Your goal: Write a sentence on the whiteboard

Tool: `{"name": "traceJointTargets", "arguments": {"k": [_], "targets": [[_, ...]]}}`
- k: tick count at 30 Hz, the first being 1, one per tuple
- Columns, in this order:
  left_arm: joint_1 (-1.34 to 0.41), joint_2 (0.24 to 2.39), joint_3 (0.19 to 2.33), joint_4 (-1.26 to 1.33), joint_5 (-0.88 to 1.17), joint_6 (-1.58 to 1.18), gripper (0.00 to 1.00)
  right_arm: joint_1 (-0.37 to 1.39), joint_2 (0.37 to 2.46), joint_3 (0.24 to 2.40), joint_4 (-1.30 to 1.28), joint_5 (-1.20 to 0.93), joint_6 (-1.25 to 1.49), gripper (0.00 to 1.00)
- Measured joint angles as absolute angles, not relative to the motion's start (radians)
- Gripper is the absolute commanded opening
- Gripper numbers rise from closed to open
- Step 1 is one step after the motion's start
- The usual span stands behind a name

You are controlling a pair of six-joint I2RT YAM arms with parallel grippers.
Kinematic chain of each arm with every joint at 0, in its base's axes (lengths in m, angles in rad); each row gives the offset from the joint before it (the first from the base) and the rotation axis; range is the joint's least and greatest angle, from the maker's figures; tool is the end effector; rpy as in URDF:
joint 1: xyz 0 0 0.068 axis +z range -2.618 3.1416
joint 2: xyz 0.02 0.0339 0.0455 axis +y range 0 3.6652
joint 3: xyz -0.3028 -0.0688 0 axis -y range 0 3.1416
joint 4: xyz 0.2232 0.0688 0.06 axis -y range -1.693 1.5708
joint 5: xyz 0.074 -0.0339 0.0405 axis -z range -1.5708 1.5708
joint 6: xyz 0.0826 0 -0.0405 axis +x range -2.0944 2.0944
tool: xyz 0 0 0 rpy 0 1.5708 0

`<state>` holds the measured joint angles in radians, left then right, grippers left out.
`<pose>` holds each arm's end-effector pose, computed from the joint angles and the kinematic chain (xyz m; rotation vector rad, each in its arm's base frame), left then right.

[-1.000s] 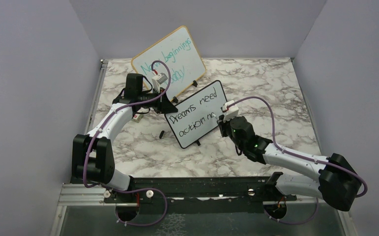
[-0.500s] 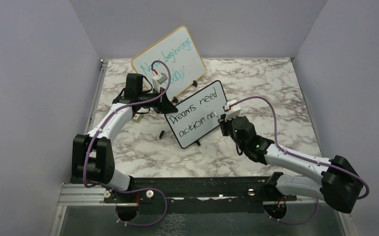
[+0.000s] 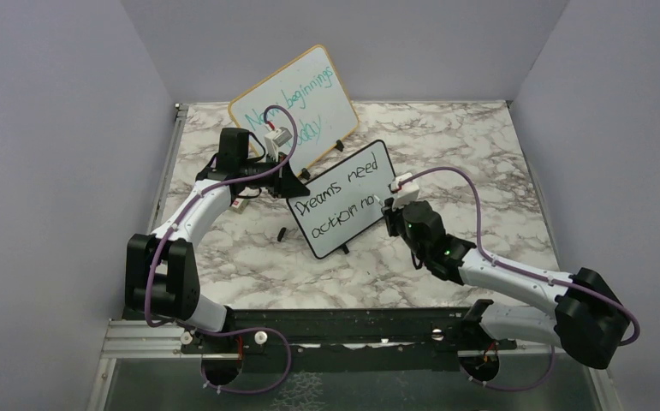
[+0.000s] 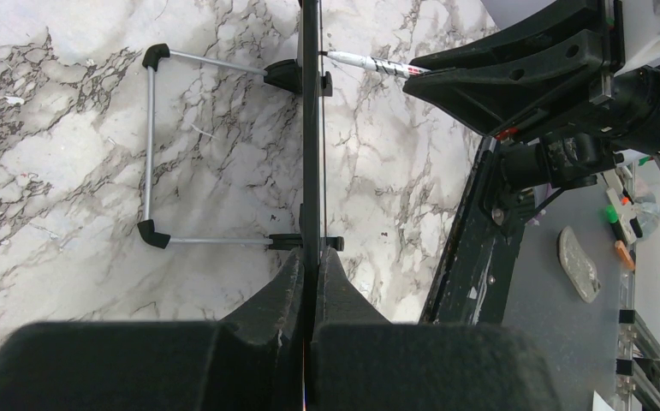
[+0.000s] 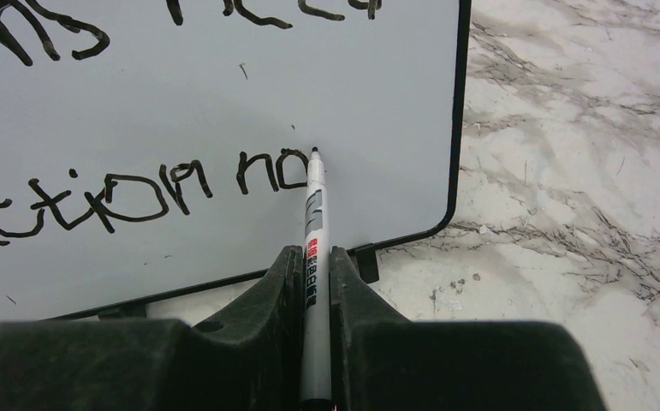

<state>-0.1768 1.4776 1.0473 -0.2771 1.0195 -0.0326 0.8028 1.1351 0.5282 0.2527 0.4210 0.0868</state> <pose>0.2916 -0.1236 0.3002 0.6864 2.0428 -1.2607 0.1979 0.1563 0.2582 -0.3962 1.8561 0.2004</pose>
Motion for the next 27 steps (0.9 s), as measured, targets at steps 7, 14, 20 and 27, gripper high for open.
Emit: {"name": "traceJointTargets", "arguments": {"k": [7, 14, 20, 27], "targets": [[-0.177, 1.478, 1.049, -0.279, 1.018, -0.033, 0.00, 0.797, 1.150, 0.528, 0.260, 0.421, 0.087, 0.00], [-0.177, 1.478, 1.049, -0.279, 1.017, -0.033, 0.00, 0.796, 1.150, 0.528, 0.250, 0.421, 0.114, 0.00], [-0.177, 1.478, 1.049, -0.279, 1.017, -0.033, 0.00, 0.796, 1.142, 0.521, 0.223, 0.421, 0.144, 0.00], [-0.177, 1.478, 1.049, -0.279, 1.016, -0.033, 0.00, 0.796, 1.138, 0.513, 0.208, 0.422, 0.157, 0.00]]}}
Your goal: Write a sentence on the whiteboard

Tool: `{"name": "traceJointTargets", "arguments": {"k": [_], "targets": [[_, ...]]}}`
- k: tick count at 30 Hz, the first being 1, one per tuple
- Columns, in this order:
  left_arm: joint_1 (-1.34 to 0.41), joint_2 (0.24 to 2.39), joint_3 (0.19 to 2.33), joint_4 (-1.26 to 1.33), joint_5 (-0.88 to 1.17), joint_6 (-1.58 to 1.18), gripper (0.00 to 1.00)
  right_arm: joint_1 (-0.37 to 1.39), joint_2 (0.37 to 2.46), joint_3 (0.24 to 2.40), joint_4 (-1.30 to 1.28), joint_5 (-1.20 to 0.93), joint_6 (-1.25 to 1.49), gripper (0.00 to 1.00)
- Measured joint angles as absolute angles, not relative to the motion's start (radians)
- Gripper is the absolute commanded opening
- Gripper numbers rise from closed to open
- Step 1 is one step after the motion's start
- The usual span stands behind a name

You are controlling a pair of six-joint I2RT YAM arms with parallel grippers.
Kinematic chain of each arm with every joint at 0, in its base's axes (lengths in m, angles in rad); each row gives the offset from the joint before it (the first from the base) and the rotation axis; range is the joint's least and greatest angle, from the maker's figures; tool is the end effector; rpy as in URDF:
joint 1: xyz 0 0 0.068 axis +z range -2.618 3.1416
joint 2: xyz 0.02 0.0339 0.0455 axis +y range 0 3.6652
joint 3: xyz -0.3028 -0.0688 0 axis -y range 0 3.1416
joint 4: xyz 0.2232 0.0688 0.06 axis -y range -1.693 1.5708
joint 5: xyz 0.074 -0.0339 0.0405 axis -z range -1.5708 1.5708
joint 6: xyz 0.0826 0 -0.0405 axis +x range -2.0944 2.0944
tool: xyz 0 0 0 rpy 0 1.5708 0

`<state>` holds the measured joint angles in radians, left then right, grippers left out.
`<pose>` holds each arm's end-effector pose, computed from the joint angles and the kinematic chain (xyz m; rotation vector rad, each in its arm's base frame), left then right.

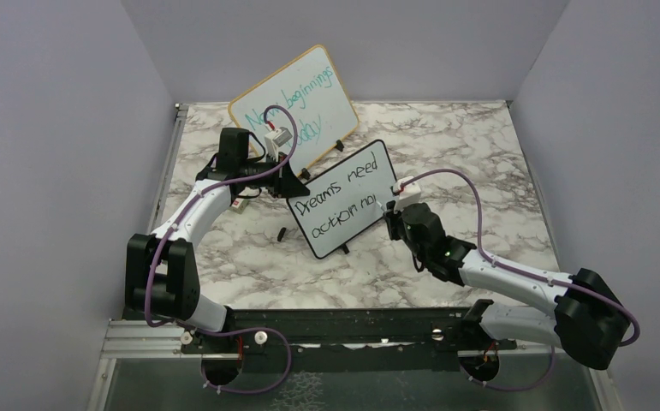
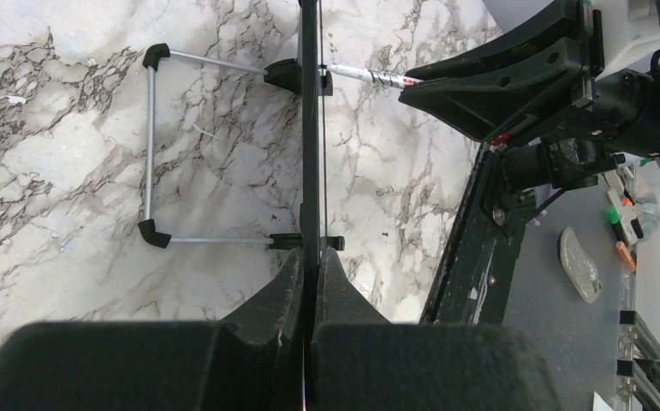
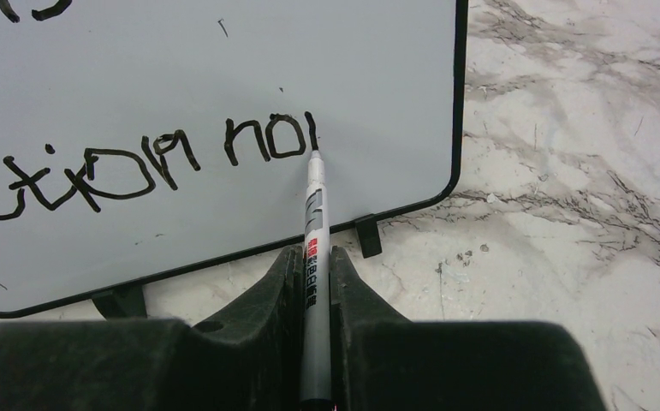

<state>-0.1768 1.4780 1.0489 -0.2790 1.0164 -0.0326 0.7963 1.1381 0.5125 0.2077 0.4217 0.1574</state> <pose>0.2919 -0.1235 0.3003 0.6846 2.0449 -1.2576 0.1959 0.1519 0.2457 -0.3525 1.9239 0.2097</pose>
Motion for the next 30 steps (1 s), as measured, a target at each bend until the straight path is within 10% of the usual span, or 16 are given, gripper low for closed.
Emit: {"name": "traceJointTargets", "arguments": {"k": [30], "targets": [[-0.177, 1.478, 1.049, -0.279, 1.017, -0.033, 0.00, 0.765, 1.160, 0.538, 0.262, 0.439, 0.103, 0.00]]}}
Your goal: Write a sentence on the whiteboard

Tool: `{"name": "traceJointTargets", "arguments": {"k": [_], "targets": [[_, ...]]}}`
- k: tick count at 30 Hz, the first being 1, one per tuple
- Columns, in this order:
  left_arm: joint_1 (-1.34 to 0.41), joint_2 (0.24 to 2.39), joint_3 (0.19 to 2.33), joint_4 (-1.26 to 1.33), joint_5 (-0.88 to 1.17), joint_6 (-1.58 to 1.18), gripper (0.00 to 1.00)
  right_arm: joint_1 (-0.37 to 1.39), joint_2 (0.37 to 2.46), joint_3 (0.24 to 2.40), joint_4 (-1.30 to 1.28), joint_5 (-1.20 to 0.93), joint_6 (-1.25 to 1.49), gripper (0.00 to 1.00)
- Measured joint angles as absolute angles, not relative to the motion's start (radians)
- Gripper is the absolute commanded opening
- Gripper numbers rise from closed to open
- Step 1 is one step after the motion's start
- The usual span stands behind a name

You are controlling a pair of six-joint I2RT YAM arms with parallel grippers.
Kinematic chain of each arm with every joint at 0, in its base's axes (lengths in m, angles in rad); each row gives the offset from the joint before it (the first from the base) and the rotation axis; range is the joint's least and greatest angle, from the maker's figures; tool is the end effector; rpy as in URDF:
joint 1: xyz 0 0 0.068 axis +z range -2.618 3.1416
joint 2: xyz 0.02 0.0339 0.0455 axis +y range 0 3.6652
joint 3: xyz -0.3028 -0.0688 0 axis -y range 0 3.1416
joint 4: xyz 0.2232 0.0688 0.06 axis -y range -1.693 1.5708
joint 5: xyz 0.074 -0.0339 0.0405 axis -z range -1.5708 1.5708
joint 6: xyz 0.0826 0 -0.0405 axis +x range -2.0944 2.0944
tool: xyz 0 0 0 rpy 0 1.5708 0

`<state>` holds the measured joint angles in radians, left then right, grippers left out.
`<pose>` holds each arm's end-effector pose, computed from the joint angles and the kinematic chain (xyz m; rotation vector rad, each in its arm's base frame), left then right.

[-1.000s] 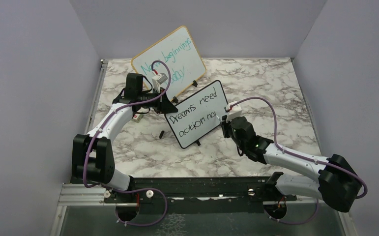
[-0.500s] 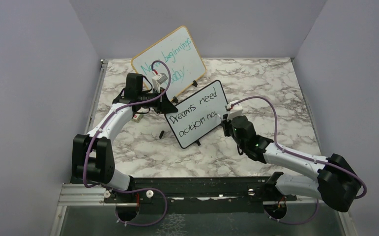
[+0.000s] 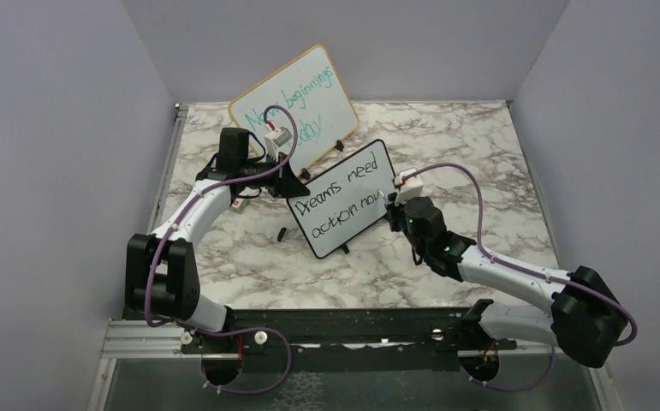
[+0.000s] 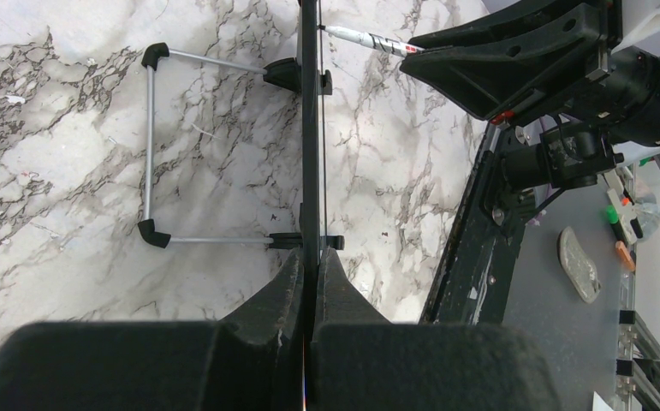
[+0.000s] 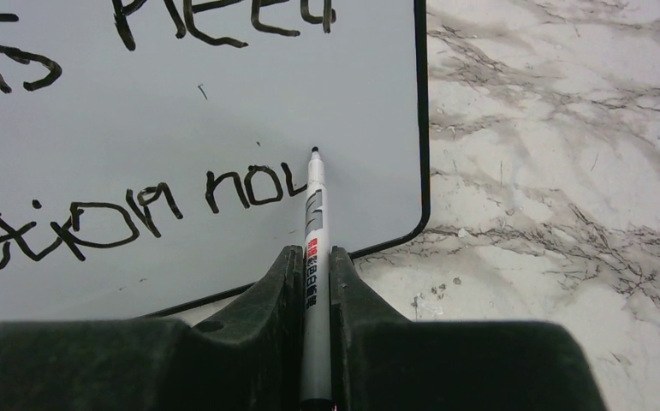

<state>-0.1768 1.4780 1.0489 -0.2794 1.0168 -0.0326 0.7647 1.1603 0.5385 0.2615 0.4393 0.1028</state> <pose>0.2919 -0.1235 0.3003 0.6846 2.0451 -1.2582 0.2081 0.1510 0.2575 -0.3357 1.8690 0.1655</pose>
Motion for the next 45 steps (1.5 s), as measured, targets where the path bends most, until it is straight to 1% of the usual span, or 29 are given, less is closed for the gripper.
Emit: {"name": "traceJointTargets", "arguments": {"k": [14, 26, 45], "targets": [[-0.177, 1.479, 1.049, -0.279, 1.017, -0.033, 0.00, 0.759, 1.166, 0.550, 0.260, 0.438, 0.121, 0.00], [-0.177, 1.479, 1.049, -0.279, 1.016, -0.033, 0.00, 0.758, 1.150, 0.508, 0.230, 0.439, 0.158, 0.00], [-0.177, 1.479, 1.049, -0.279, 1.010, -0.033, 0.00, 0.731, 1.190, 0.542, 0.275, 0.459, 0.103, 0.00]]}}
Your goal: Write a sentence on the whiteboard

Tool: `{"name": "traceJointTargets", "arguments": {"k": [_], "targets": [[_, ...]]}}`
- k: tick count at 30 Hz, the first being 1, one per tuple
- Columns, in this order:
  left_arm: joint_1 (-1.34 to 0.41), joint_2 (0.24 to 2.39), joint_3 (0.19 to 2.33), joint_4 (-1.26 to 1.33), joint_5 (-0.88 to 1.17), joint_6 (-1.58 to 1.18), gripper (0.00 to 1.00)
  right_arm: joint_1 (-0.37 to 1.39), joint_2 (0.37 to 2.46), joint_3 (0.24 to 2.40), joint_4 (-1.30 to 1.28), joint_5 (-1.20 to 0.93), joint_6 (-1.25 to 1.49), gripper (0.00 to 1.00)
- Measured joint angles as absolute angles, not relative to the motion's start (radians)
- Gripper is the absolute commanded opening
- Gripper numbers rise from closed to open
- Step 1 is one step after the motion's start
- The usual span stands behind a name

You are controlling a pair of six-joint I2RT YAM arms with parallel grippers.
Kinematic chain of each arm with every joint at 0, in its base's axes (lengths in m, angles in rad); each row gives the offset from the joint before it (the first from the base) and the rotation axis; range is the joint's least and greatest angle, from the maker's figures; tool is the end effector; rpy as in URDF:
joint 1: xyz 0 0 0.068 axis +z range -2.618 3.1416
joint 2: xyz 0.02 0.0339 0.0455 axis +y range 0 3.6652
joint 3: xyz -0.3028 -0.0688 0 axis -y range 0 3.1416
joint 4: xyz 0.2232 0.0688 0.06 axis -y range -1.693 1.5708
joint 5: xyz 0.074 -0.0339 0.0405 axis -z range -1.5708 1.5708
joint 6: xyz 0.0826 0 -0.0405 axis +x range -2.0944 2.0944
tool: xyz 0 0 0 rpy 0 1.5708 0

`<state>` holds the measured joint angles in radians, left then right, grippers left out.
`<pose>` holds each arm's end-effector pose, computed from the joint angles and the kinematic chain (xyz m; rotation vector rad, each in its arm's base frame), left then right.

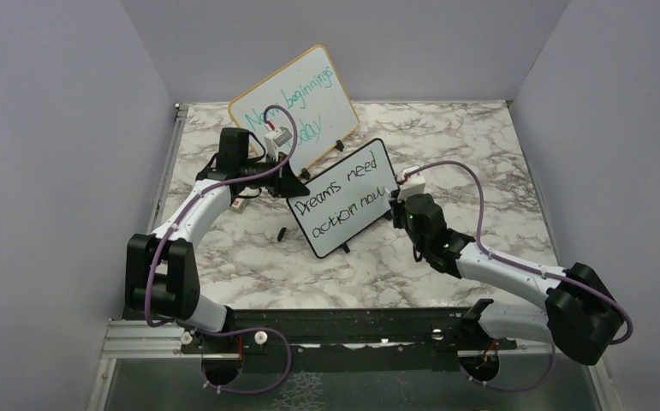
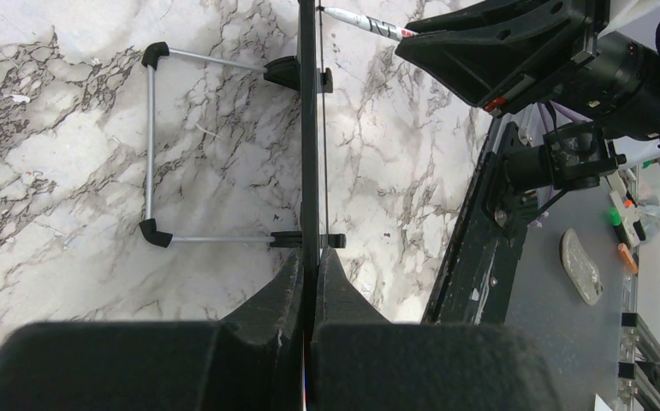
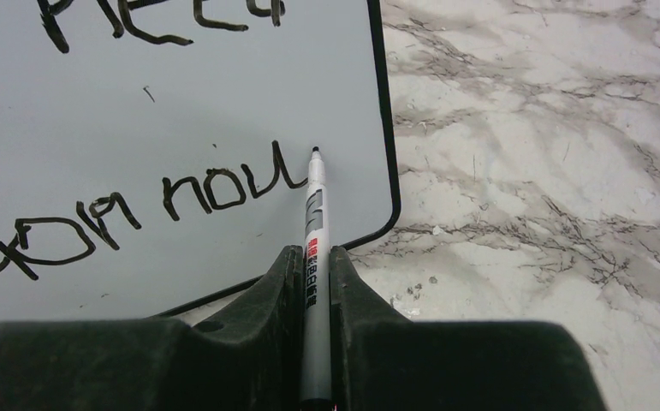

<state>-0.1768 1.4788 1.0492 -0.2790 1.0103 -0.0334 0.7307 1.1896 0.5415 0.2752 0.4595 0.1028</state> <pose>0.2925 -0.1233 0.2999 0.6807 2.0487 -1.2515 0.2176 0.1458 0.2537 -0.2953 1.8821 0.1175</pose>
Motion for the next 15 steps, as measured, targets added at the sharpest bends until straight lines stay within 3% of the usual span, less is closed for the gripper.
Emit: {"name": "traceJointTargets", "arguments": {"k": [15], "targets": [[-0.177, 1.479, 1.050, -0.279, 1.011, -0.033, 0.00, 0.725, 1.181, 0.569, 0.292, 0.459, 0.094, 0.00]]}}
